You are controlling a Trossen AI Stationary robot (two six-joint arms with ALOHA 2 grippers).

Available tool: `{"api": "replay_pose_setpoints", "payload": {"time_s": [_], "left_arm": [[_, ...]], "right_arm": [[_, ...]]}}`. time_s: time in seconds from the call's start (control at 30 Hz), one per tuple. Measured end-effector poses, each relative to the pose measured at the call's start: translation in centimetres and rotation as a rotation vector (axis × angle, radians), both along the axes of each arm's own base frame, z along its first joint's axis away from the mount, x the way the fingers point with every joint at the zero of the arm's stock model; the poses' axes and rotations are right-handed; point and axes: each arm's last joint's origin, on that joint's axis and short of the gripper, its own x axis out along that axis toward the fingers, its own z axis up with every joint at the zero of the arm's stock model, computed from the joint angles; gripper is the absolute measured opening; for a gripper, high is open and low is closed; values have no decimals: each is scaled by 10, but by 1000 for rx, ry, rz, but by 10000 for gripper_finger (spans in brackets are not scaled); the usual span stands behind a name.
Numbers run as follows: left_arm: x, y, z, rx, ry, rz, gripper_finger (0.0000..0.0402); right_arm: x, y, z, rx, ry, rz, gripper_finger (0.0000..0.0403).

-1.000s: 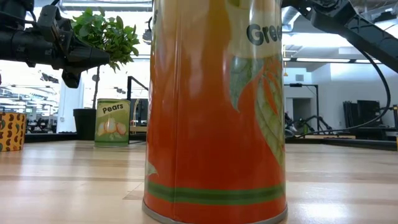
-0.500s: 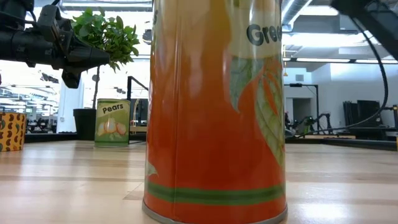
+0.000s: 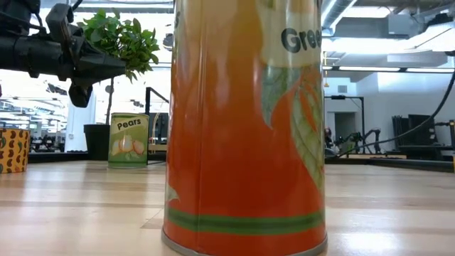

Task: Pick and place cans onto a shelf
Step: Put the canned pears on the shelf

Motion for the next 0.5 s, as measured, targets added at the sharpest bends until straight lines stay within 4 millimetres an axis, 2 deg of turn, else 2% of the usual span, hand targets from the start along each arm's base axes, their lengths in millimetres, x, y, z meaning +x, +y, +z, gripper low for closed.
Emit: {"api": "replay_pose_setpoints", "payload": {"time_s": [0.1,0.23,0.33,0.5], "left_arm": [[0,0,0,-1,0,0,43],[0,0,0,3,1,0,43],[0,0,0,3,1,1,43],[0,0,0,3,1,0,43]], "right_arm": [[-21,11,-10,-45,29,-76,118],[-47,19,-35,-96,75,-192,118],[-62,23,-56,-86,52,-260,118],[-78,28,-93,-32,-62,-292,118]]}}
